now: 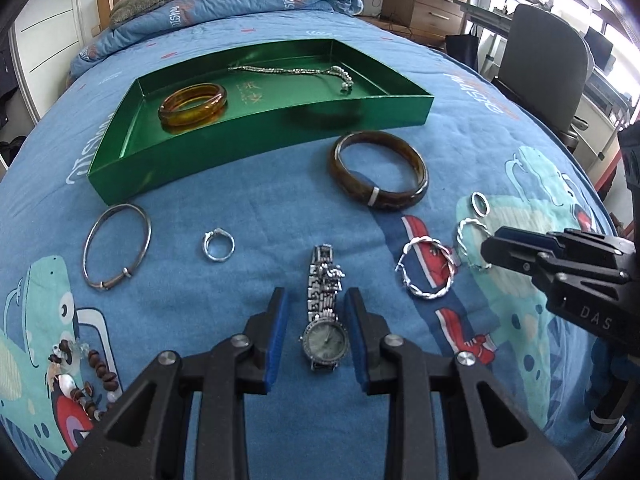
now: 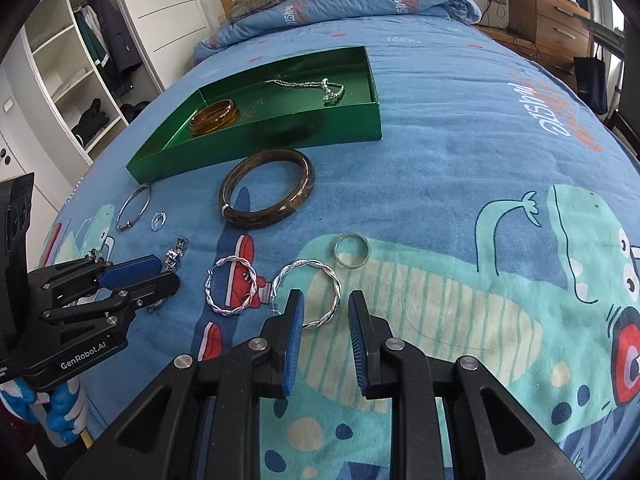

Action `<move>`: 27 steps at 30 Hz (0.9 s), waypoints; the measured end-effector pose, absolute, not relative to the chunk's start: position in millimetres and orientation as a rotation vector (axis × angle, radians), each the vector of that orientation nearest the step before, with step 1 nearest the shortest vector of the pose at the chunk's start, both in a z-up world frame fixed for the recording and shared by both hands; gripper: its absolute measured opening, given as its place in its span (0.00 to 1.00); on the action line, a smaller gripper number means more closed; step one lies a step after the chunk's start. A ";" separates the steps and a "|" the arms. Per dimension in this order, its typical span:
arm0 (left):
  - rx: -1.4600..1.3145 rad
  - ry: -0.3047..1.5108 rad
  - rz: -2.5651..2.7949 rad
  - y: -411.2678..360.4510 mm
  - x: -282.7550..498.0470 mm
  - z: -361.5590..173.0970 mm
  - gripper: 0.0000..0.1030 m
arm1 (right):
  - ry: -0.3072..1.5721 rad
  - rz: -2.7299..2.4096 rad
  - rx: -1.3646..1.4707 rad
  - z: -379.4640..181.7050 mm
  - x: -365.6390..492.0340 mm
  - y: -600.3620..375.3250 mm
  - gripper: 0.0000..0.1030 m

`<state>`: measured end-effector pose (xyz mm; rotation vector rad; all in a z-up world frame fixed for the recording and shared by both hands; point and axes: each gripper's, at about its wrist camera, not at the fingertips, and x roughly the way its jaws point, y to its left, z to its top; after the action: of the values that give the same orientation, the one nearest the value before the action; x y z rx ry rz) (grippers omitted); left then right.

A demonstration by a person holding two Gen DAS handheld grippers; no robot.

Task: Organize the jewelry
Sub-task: 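Grasp the silver watch with the left tool while the right tool grasps a twisted silver hoop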

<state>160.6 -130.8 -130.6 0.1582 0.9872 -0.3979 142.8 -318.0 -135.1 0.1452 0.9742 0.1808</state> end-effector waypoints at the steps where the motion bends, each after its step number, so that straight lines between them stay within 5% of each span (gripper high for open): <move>1: 0.156 0.987 -0.399 -131.6 162.3 -130.1 0.27 | 0.977 0.183 0.143 -136.4 144.7 -318.1 0.22; 6: 0.173 0.978 -0.406 -136.1 165.0 -131.4 0.21 | 0.985 0.179 0.124 -143.6 151.3 -312.9 0.23; 8: 0.170 0.974 -0.416 -136.4 164.2 -131.7 0.08 | 0.986 0.173 0.102 -145.5 153.2 -309.5 0.20; 13: 0.176 0.957 -0.412 -135.5 159.6 -128.3 0.08 | 0.991 0.147 0.069 -145.8 153.1 -310.1 0.05; 27: 0.122 0.870 -0.395 -110.6 126.0 -82.7 0.08 | 0.887 0.112 0.108 -107.1 110.1 -317.6 0.04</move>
<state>126.0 -110.6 -82.7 0.1221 0.8704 -0.3948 110.1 -317.6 -107.1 0.1075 0.8869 0.1121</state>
